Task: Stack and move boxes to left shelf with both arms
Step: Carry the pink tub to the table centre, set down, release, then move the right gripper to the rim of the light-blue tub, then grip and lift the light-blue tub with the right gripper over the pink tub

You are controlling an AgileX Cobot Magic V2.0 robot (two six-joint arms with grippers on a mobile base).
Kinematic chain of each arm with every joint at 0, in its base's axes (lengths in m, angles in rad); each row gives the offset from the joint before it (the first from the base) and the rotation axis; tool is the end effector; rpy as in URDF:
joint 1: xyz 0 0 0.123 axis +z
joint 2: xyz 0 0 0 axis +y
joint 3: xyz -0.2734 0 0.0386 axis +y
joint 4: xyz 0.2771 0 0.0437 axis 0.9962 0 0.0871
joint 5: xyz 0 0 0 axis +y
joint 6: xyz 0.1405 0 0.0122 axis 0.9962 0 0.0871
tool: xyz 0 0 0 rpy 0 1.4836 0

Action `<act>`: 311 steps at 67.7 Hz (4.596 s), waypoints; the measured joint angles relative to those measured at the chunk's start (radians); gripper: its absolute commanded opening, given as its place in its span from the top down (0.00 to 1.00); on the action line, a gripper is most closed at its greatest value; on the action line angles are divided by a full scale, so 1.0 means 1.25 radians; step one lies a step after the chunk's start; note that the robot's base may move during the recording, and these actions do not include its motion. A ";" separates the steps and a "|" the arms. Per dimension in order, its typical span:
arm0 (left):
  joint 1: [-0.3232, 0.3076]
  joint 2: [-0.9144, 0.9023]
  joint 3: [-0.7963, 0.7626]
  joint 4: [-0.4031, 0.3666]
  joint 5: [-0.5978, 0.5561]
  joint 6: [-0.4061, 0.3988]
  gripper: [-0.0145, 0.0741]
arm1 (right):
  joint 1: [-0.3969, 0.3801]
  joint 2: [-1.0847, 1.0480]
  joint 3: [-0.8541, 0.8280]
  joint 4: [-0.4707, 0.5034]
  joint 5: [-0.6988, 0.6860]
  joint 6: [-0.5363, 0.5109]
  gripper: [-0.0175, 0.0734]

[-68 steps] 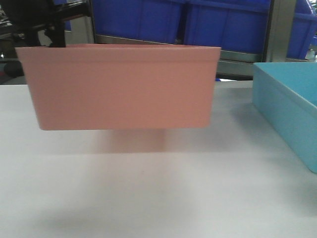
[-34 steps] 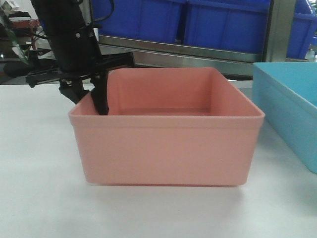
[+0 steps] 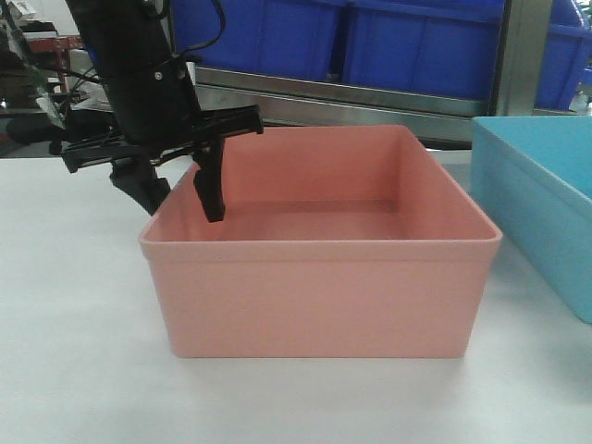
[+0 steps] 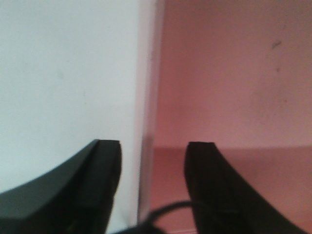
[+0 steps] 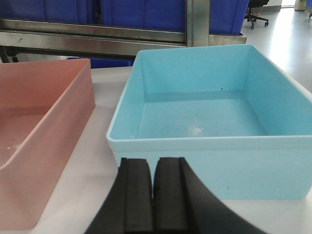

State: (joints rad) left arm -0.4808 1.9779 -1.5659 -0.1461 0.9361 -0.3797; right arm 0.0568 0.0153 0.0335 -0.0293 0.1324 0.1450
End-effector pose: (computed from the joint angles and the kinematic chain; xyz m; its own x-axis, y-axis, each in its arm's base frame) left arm 0.3988 -0.2267 0.1547 -0.9740 0.0041 -0.2265 0.0596 0.9692 -0.2390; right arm 0.1463 0.0078 0.1826 -0.0992 0.1102 -0.9889 -0.0417 0.9925 0.1148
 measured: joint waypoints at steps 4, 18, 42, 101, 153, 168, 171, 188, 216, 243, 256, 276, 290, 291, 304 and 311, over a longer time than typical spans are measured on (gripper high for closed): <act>0.000 0.000 -0.003 -0.002 0.008 0.004 0.26 | 0.000 0.000 0.000 0.000 0.000 0.000 0.77; 0.000 -0.045 -0.026 -0.002 0.051 0.115 0.26 | 0.000 0.000 0.000 0.000 0.000 0.000 0.77; -0.002 -0.321 -0.003 0.029 0.108 0.312 0.65 | 0.000 0.000 0.000 0.000 0.000 0.000 0.77; -0.002 -1.117 0.771 0.129 -0.361 0.324 0.85 | 0.000 0.001 -0.107 -0.001 -0.026 0.000 0.77; -0.002 -1.292 0.941 0.131 -0.458 0.324 0.85 | 0.000 0.651 -0.718 -0.089 0.349 0.000 0.14; -0.002 -1.292 0.941 0.131 -0.459 0.324 0.85 | -0.031 0.834 -0.903 -0.119 0.572 0.000 0.14; -0.002 -1.292 0.941 0.131 -0.459 0.324 0.85 | -0.061 0.869 -0.943 -0.119 0.618 -0.001 0.14; -0.002 -1.292 0.941 0.131 -0.476 0.324 0.85 | -0.290 1.038 -1.083 -0.018 0.737 -0.211 0.14; -0.002 -1.292 0.941 0.131 -0.556 0.324 0.85 | -0.366 1.289 -1.091 0.067 0.560 -0.447 0.14; -0.002 -1.292 0.941 0.131 -0.556 0.324 0.85 | -0.366 1.477 -1.091 0.068 0.417 -0.450 0.20; -0.002 -1.292 0.941 0.131 -0.556 0.324 0.85 | -0.366 1.492 -1.093 0.068 0.395 -0.450 0.59; -0.002 -1.292 0.942 0.131 -0.556 0.324 0.85 | -0.367 1.492 -1.096 0.081 0.406 -0.450 0.77; -0.002 -1.292 0.942 0.131 -0.556 0.324 0.85 | -0.367 1.448 -1.096 0.127 0.427 -0.450 0.77; -0.002 -1.292 0.943 0.131 -0.556 0.324 0.85 | -0.367 1.444 -1.096 0.131 0.427 -0.450 0.77; -0.002 -1.292 0.943 0.131 -0.556 0.324 0.85 | -0.367 1.365 -1.096 0.199 0.445 -0.452 0.77; -0.002 -1.292 0.943 0.131 -0.556 0.324 0.85 | -0.367 1.311 -1.096 0.230 0.461 -0.457 0.76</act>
State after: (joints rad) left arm -0.4829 0.3628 -0.3871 0.0175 0.2409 0.0252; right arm -0.4015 1.6544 -1.3371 0.2584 0.7086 -0.4269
